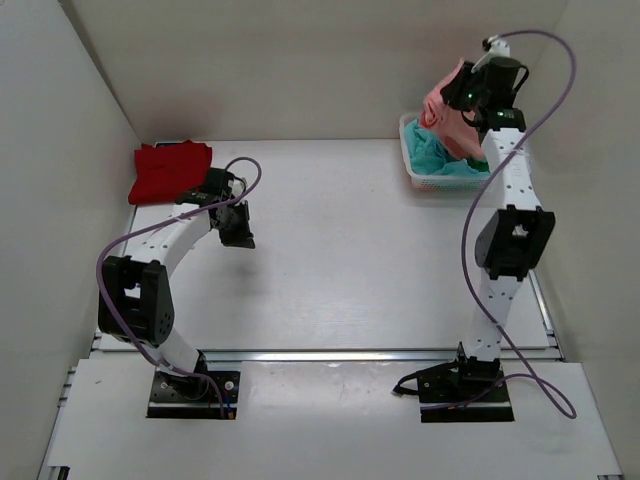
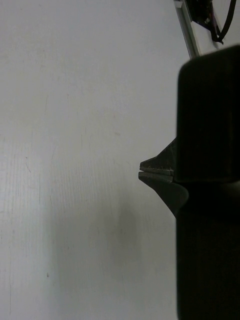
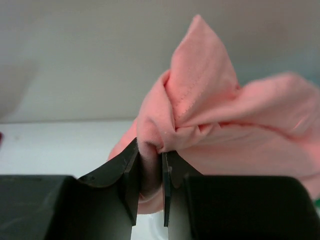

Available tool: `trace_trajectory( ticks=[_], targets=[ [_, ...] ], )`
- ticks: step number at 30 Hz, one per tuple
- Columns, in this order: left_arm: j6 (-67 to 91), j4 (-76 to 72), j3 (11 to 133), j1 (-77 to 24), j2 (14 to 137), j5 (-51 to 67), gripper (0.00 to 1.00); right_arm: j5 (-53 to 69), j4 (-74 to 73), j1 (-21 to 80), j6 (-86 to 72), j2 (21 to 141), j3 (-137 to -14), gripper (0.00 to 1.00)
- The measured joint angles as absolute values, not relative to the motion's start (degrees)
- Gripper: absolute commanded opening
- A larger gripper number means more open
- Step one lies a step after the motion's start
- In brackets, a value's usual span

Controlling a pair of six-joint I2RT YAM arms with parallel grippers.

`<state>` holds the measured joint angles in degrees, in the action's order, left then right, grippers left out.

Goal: Fold and stack the t-shirts
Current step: Move the tshirt to the center of the board

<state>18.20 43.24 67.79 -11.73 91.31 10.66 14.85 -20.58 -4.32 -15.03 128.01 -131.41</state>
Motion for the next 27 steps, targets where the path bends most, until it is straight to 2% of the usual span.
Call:
trace_trajectory(
  ticks=[3, 10, 15, 16, 17, 19, 20, 21, 22, 24, 27],
  targets=[
    [18.7, 42.2, 67.8, -11.2, 91.3, 12.8, 0.00, 14.2, -14.8, -2.0, -13.1, 115.4, -126.1, 0.01],
    [19.6, 41.3, 67.8, -11.4, 91.0, 13.1, 0.00, 19.4, -2.0, 7.0, -10.8, 93.3, -123.1, 0.00],
    [20.7, 43.0, 68.6, -8.4, 89.3, 11.9, 0.01, 21.7, 2.6, 14.5, -13.6, 87.4, -113.4, 0.00],
    [20.8, 43.6, 69.5, -7.7, 89.0, 11.5, 0.09, 22.4, 2.0, 16.4, -14.7, 87.0, -110.8, 0.00],
    [20.9, 43.8, 70.7, -6.9, 88.6, 11.0, 0.30, 22.8, 1.4, 17.3, -15.2, 87.0, -109.6, 0.00],
    [21.6, 44.7, 73.8, -6.0, 88.2, 10.2, 0.45, 24.0, -3.5, 19.4, -18.5, 87.0, -105.8, 0.01],
    [21.5, 44.7, 75.3, -5.9, 87.9, 10.0, 0.47, 24.4, -5.1, 19.5, -19.5, 87.0, -104.6, 0.06],
    [21.7, 44.6, 76.0, -5.9, 87.6, 9.9, 0.50, 25.1, -8.4, 19.5, -21.0, 87.2, -103.1, 0.27],
    [21.8, 44.4, 76.9, -5.8, 87.2, 9.9, 0.56, 24.8, -14.4, 19.2, -22.4, 87.8, -102.6, 0.33],
    [21.8, 43.7, 77.5, -6.0, 86.5, 10.0, 0.62, 23.3, -24.3, 18.1, -23.6, 90.3, -104.1, 0.40],
    [22.7, 43.0, 77.4, -6.2, 87.0, 10.7, 0.63, 20.3, -38.7, 14.6, -23.1, 97.8, -111.6, 0.44]
  ],
)
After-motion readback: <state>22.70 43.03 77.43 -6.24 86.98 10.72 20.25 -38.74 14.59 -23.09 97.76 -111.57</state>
